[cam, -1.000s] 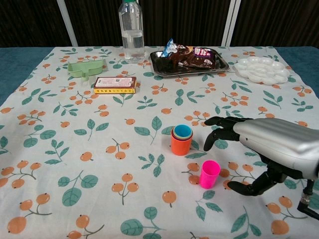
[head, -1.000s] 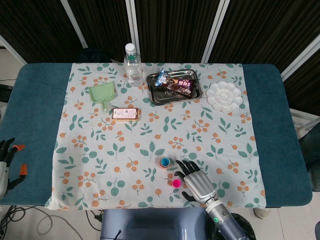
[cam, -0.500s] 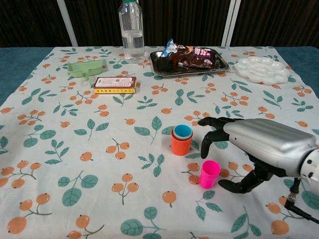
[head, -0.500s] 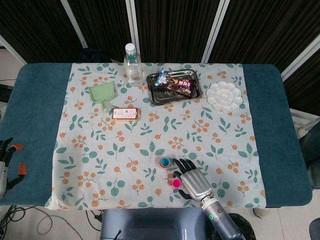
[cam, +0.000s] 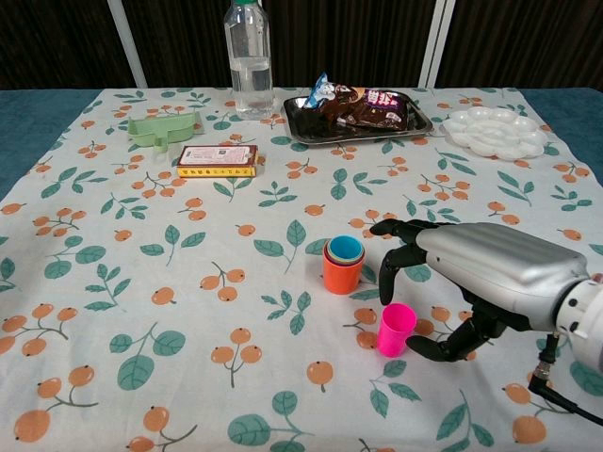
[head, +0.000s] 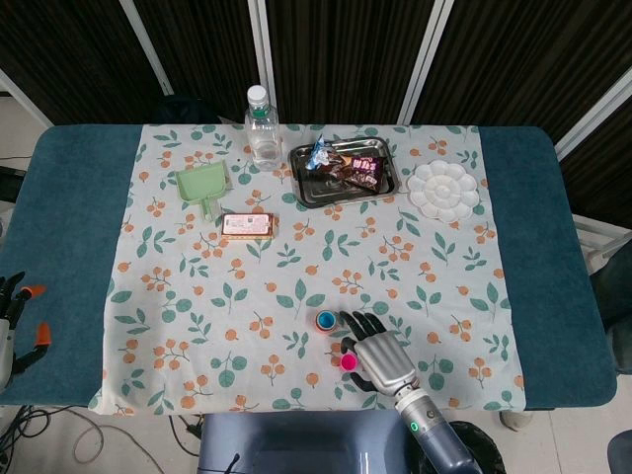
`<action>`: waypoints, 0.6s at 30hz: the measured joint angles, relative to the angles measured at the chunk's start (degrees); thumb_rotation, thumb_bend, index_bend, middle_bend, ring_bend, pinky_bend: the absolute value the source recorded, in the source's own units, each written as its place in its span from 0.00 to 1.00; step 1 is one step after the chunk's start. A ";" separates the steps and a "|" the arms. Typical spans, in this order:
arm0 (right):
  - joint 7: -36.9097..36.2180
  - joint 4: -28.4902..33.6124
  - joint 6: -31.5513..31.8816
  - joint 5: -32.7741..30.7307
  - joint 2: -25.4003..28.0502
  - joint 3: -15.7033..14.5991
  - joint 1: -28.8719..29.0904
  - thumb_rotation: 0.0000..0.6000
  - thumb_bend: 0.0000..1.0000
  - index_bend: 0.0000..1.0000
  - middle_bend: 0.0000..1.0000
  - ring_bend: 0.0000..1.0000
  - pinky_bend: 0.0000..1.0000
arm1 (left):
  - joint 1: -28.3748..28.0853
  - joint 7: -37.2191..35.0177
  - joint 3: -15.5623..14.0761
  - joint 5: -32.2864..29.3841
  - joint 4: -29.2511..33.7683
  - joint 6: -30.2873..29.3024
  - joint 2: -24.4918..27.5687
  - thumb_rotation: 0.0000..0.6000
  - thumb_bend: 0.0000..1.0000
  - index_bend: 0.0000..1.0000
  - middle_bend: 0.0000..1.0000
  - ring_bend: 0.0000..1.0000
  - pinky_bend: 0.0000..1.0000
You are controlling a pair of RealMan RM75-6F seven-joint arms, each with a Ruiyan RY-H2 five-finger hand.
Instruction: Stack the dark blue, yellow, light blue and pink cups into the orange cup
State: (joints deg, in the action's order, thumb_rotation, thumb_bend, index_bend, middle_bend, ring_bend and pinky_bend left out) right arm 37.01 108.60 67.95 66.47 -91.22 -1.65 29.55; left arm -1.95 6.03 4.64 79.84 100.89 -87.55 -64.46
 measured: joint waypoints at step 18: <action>-0.10 0.17 -0.23 -0.04 -0.51 0.85 -0.32 1.00 0.40 0.52 0.00 0.04 0.11 | 0.03 -0.13 0.02 -0.07 -0.03 -0.01 0.03 1.00 0.46 0.25 0.06 0.00 0.05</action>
State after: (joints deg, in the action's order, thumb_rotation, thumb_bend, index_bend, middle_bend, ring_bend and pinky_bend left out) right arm 36.91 108.77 67.72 66.43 -91.73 -0.80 29.24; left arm -1.92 5.90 4.66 79.77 100.86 -87.56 -64.43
